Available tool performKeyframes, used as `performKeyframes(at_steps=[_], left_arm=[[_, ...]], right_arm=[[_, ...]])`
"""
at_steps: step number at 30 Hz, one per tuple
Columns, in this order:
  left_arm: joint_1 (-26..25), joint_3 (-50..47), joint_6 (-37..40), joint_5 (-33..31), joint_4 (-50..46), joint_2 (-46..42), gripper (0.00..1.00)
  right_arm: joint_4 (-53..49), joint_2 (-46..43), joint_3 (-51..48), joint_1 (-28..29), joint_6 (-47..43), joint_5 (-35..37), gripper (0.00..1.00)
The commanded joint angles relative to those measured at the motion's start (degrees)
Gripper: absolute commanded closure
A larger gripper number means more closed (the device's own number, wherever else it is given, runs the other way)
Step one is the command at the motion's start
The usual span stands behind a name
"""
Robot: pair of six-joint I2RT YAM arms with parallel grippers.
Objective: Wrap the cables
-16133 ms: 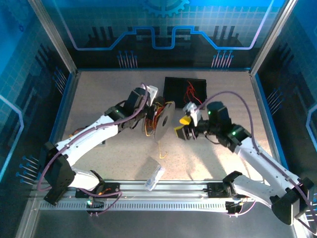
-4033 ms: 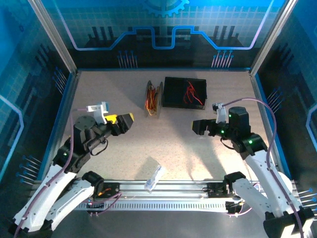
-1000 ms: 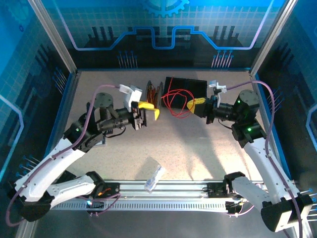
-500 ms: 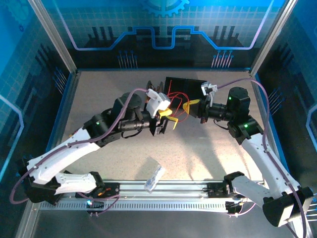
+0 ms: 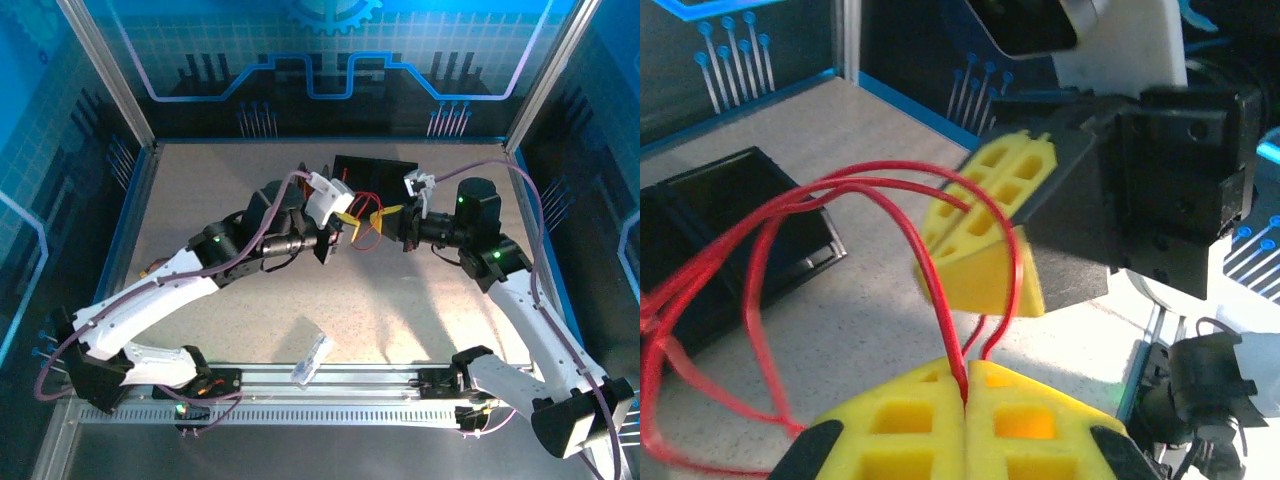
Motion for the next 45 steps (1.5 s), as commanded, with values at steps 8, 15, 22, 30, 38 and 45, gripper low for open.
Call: performKeyframes(at_steps=[8,15,22,30,38,45], left_arm=[[9.93,-6.77,-6.46,3.44,4.08,-10.86,1.00],[14.01,-8.25,-7.50,3.82,4.01,-13.52,1.00],[16.82,-8.83,-7.85,-1.63,3.09,-15.06,1.00],[19.70,-11.01,-11.48,5.25,10.46,-16.43,1.00],[19.76,-10.39,-16.00,14.55,21.05,-13.12,1.00],[19.92,-9.04,-15.04,10.17,20.70,-13.33,1.00]], right_arm=[[-1.38,-3.39,0.39,-5.29,3.90,4.07,1.00],[-1.08,-3.32,-1.59,-10.98,8.20,3.86,1.00],[2.18,-4.18,-4.05,-15.61,12.42,0.48,1.00],[5.92,-2.49,-4.99,-16.19,14.89,-6.27,1.00],[-7.16,3.38,-1.24,-6.76,4.03,2.98,1.00],[-10.97,3.44,-2.27,-8.10,2.67,9.75,1.00]])
